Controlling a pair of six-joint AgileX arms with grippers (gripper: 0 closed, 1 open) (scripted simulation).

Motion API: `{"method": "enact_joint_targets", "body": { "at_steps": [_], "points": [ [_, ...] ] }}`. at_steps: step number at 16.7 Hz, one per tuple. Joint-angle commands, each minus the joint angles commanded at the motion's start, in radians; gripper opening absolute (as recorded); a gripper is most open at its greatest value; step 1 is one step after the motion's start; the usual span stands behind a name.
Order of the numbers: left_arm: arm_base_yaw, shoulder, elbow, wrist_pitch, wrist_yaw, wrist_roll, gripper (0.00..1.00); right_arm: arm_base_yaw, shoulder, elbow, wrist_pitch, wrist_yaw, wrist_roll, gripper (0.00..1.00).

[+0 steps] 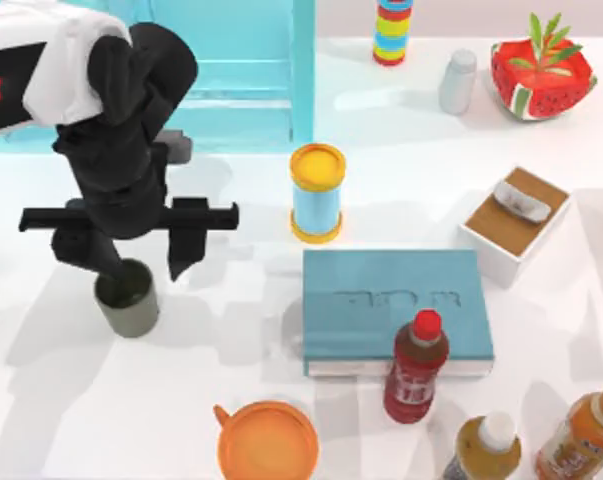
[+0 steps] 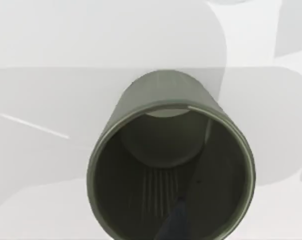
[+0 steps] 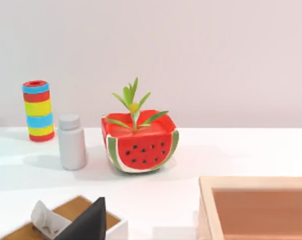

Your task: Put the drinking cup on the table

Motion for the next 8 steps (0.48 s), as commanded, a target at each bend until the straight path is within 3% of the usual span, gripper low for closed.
{"method": "enact_joint_targets", "body": {
  "at_steps": [2,8],
  "points": [
    [0.0,0.0,0.0,0.0,0.0,0.0,0.98,0.0,0.0,0.0,0.0,0.0,0.0,1.0],
    [0.0,0.0,0.0,0.0,0.0,0.0,1.0,0.0,0.0,0.0,0.0,0.0,0.0,1.0]
  ]
}}
